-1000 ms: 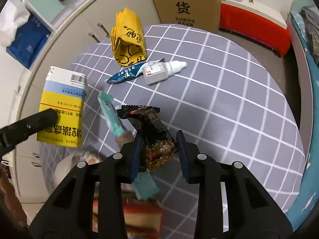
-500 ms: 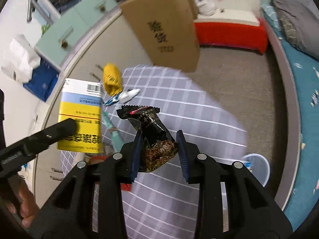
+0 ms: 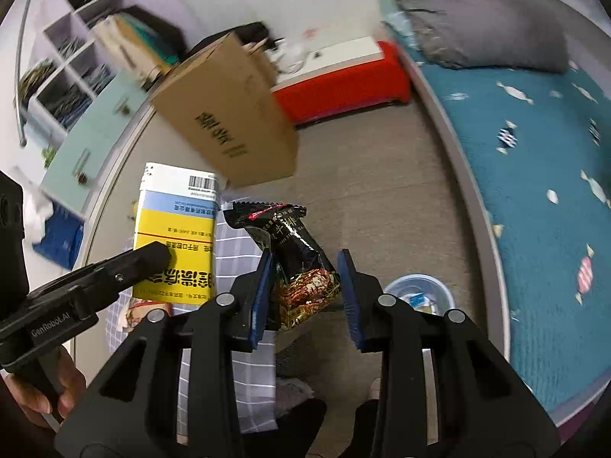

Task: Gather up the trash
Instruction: 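Carry the box and wrapper to above the blue bin, then open both tools over the blue bin to drop the items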

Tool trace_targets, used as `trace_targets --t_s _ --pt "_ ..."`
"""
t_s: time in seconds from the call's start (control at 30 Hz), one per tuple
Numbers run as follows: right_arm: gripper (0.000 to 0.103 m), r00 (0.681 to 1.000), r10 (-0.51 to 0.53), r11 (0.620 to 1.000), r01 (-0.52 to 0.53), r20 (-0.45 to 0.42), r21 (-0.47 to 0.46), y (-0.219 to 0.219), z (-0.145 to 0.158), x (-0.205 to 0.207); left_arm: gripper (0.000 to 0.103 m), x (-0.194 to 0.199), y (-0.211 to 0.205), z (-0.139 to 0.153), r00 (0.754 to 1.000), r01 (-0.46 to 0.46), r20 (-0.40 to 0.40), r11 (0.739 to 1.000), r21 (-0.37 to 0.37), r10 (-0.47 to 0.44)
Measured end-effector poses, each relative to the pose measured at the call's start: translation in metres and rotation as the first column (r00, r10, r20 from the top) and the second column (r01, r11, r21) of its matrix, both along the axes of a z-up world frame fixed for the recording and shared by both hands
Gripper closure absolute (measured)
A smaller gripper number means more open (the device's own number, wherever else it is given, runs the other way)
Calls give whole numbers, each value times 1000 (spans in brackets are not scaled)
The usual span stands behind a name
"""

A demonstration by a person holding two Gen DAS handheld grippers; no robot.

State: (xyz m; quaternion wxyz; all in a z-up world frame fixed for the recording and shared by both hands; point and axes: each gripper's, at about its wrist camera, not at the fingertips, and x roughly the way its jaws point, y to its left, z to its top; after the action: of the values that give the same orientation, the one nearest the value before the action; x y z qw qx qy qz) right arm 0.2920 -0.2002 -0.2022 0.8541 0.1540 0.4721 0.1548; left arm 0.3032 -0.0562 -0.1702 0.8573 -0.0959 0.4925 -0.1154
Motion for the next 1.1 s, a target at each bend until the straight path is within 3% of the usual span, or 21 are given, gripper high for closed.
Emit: trace_targets --t_s 0.23,0.37,1.1 --pt "67 997 -71 997 70 9 22 -53 -2 -10 82 9 -55 -6 996 91 -13 995 34 -90" --pt "40 994 -106 994 106 15 41 -70 -5 -9 82 15 -71 -11 993 115 -35 992 46 -114" --pt "38 976 -198 980 198 88 1 -105 9 -20 81 28 -117 -19 973 224 -71 972 77 -219"
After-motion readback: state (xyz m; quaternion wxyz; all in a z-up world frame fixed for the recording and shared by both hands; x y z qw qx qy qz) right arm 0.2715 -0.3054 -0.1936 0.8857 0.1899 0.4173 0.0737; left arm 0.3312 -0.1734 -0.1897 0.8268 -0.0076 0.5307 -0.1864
